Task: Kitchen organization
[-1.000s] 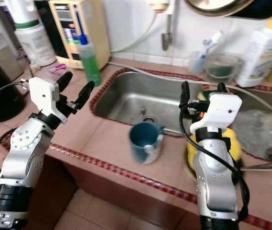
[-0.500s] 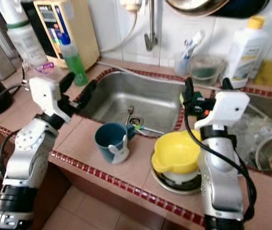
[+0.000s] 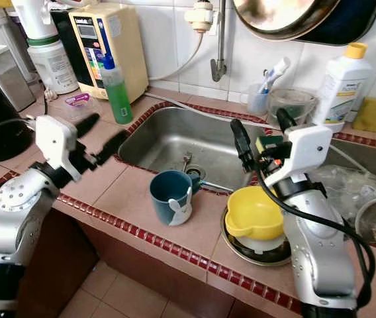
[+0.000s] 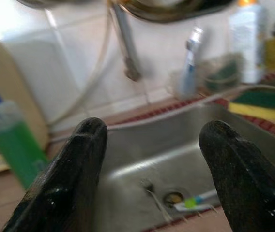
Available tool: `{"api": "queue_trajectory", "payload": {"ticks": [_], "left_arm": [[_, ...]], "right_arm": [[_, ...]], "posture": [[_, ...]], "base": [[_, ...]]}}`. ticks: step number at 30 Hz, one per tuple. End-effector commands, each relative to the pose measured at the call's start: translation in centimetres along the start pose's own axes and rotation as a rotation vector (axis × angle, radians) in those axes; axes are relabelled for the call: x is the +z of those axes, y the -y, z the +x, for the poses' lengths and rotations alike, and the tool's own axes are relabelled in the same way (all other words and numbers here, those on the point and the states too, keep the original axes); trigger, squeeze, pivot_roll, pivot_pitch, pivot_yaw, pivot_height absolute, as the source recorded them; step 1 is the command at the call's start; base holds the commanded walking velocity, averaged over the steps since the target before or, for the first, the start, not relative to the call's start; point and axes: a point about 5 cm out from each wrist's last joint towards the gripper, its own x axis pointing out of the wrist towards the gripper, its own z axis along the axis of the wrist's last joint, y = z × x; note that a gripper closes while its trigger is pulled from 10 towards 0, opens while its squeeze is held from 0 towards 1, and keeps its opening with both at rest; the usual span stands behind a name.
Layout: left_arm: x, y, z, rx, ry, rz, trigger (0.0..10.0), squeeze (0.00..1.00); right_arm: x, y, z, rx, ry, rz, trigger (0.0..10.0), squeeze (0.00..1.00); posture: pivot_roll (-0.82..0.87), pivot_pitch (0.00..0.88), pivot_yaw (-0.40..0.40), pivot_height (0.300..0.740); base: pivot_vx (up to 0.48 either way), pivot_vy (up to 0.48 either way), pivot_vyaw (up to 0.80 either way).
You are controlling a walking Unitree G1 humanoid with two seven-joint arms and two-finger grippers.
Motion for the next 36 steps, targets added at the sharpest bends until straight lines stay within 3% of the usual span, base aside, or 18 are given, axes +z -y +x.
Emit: {"api": "queue_trajectory", "payload": {"ticks": [1, 5, 15, 21, 28, 30, 36], "left_arm": [[0.4, 0.1, -0.2, -0.04, -0.01, 0.006, 10.0, 0.0], [0.2, 0.6, -0.3, -0.095, -0.067, -0.02, 10.0, 0.0], [0.6, -0.3, -0.1, -0.085, -0.122, -0.109, 10.0, 0.0], [1.0, -0.5, 0.1, -0.108, -0.177, -0.15, 10.0, 0.0], [1.8, 0.0, 0.3, -0.162, -0.189, -0.195, 10.0, 0.0], [2.1, 0.5, 0.5, -0.198, -0.183, -0.243, 10.0, 0.0], [2.4, 1.9, 0.4, -0.294, -0.249, -0.251, 10.0, 0.0]], "right_arm": [[0.7, 0.4, -0.2, 0.022, 0.014, 0.002, 10.0, 0.0], [0.8, 1.2, -0.8, 0.041, -0.014, 0.018, 10.0, 0.0], [0.5, 0.2, -2.8, 0.195, -0.097, 0.053, 10.0, 0.0], [0.7, 0.5, -4.5, 0.252, -0.153, 0.073, 10.0, 0.0], [0.6, 0.1, -6.1, 0.332, -0.214, 0.091, 10.0, 0.0], [0.4, -0.2, -6.4, 0.351, -0.224, 0.107, 10.0, 0.0], [0.2, -0.8, -7.0, 0.38, -0.249, 0.128, 10.0, 0.0]], "posture": [[-0.18, 0.05, 0.081, 0.74], [-0.18, 0.06, 0.082, 0.74], [-0.19, 0.076, 0.091, 0.74], [-0.2, 0.085, 0.098, 0.74], [-0.2, 0.09, 0.108, 0.74], [-0.2, 0.091, 0.109, 0.74], [-0.2, 0.093, 0.111, 0.74]], "base": [[0.0, 0.0, 0.0], [0.0, 0.0, 0.0], [0.0, 0.0, 0.0], [0.0, 0.0, 0.0], [0.0, 0.0, 0.0], [0.0, 0.0, 0.0], [0.0, 0.0, 0.0]]}}
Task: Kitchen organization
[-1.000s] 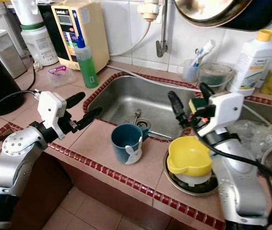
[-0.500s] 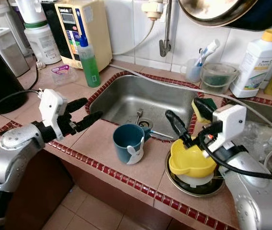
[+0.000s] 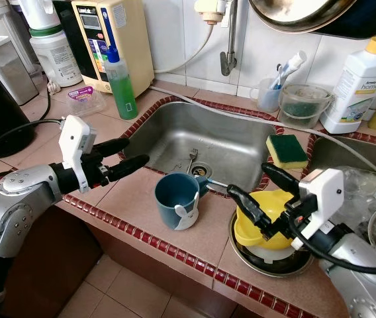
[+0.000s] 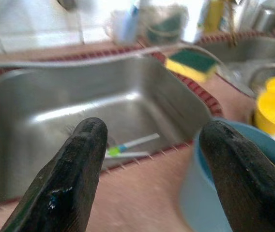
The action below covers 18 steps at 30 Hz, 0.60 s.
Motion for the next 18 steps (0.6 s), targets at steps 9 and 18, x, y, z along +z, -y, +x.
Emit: {"api": "queue_trajectory", "payload": {"ticks": [9, 18], "left_arm": [[0.7, 1.6, 1.8, -0.074, -0.092, -0.113, 10.0, 0.0], [-0.1, 0.8, 2.6, 0.017, -0.192, -0.15, 10.0, 0.0]], "right_arm": [[0.4, -0.7, 0.6, 0.062, 0.016, 0.002, 10.0, 0.0], [0.0, -1.8, 0.6, 0.111, 0.006, 0.027, 10.0, 0.0]], "posture": [[-0.2, 0.083, 0.115, 0.74], [-0.2, 0.096, 0.121, 0.74]], "base": [[0.0, 0.0, 0.0], [0.0, 0.0, 0.0]]}}
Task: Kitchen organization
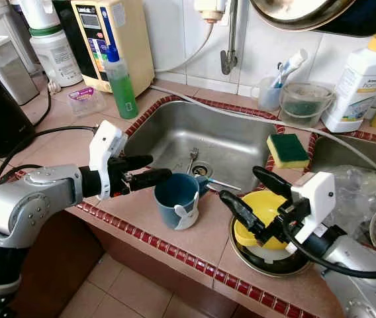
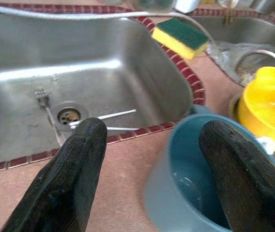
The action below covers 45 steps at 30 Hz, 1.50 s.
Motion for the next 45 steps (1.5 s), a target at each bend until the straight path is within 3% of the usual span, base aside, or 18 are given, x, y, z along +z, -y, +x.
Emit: {"api": "queue_trajectory", "payload": {"ticks": [1, 6, 17, 24, 30, 45], "left_arm": [[-0.2, -0.4, 0.1, 0.041, -0.047, -0.005, 10.0, 0.0], [-0.4, -1.1, 0.3, 0.092, -0.083, -0.019, 10.0, 0.0], [0.1, -0.4, 0.9, 0.051, -0.079, -0.005, 10.0, 0.0], [1.6, -0.4, 0.1, 0.015, -0.012, 0.021, 10.0, 0.0], [1.3, -0.7, -0.2, 0.024, -0.034, 0.031, 10.0, 0.0], [-0.6, 1.7, 1.2, -0.078, -0.127, 0.084, 10.0, 0.0]], "right_arm": [[0.2, -0.8, 0.1, 0.045, 0.008, 0.011, 10.0, 0.0], [0.1, -0.9, 0.1, 0.052, 0.004, 0.014, 10.0, 0.0], [0.0, -1.0, 0.1, 0.05, 0.005, 0.016, 10.0, 0.0], [0.0, -0.8, 0.2, 0.047, 0.007, 0.01, 10.0, 0.0], [0.0, -0.7, 0.3, 0.054, 0.006, 0.003, 10.0, 0.0], [-0.2, -0.7, 0.3, 0.058, 0.003, 0.009, 10.0, 0.0]], "posture": [[-0.2, 0.097, 0.121, 0.74], [-0.2, 0.097, 0.125, 0.74], [-0.21, 0.089, 0.133, 0.74], [-0.21, 0.075, 0.132, 0.74], [-0.21, 0.071, 0.127, 0.74], [-0.2, 0.084, 0.129, 0.74]], "base": [[0.0, 0.0, 0.0], [0.0, 0.0, 0.0], [0.0, 0.0, 0.0], [0.0, 0.0, 0.0], [0.0, 0.0, 0.0], [0.0, 0.0, 0.0]]}}
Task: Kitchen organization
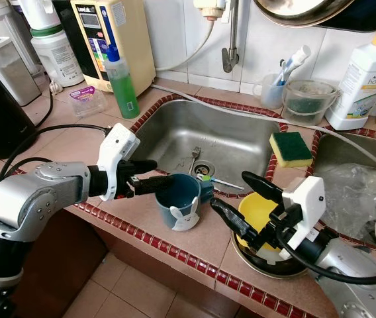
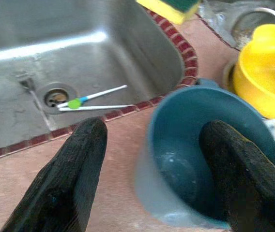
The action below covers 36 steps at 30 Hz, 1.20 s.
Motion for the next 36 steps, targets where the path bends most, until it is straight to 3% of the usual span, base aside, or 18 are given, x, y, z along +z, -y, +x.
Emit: {"api": "queue_trajectory", "payload": {"ticks": [1, 13, 14, 15, 17, 18, 36], "left_arm": [[-0.2, 0.3, 0.3, 0.006, -0.029, 0.02, 10.0, 0.0], [-0.1, 0.2, 2.2, 0.064, -0.094, 0.056, 10.0, 0.0], [-0.1, 0.1, 2.3, 0.069, -0.096, 0.059, 4.8, 0.0], [0.0, 0.1, 2.3, 0.073, -0.096, 0.062, 4.8, 0.0], [0.2, -0.1, 2.3, 0.077, -0.08, 0.062, 0.7, 0.0], [0.4, -0.1, 2.2, 0.061, -0.066, 0.072, 0.0, 0.0], [0.5, -1.0, 1.8, 0.095, -0.063, 0.09, 0.0, 0.0]], "right_arm": [[0.0, -0.3, 0.1, 0.012, 0.0, -0.002, 10.0, 0.0], [-0.1, -0.6, 0.2, -0.004, 0.011, 0.001, 10.0, 0.0], [0.0, -0.6, 0.2, -0.005, 0.012, 0.0, 10.0, 0.0], [0.0, -0.6, 0.2, -0.007, 0.013, 0.0, 10.0, 0.0], [0.0, -0.6, 0.2, -0.007, 0.015, 0.001, 10.0, 0.0], [0.0, -0.8, 0.2, -0.004, 0.016, 0.004, 10.0, 0.0], [-0.3, -1.3, 0.2, 0.028, -0.002, 0.022, 10.0, 0.0]], "posture": [[-0.2, 0.088, 0.131, 0.74], [-0.2, 0.093, 0.148, 0.74], [-0.2, 0.098, 0.148, 0.74], [-0.2, 0.1, 0.148, 0.74], [-0.2, 0.098, 0.151, 0.74], [-0.2, 0.099, 0.152, 0.74], [-0.19, 0.1, 0.149, 0.74]], "base": [[0.0, 0.0, 0.0], [0.0, 0.0, 0.0], [0.0, 0.0, 0.0], [0.0, 0.0, 0.0], [0.0, 0.0, 0.0], [0.0, 0.0, 0.0], [0.0, 0.0, 0.0]]}}
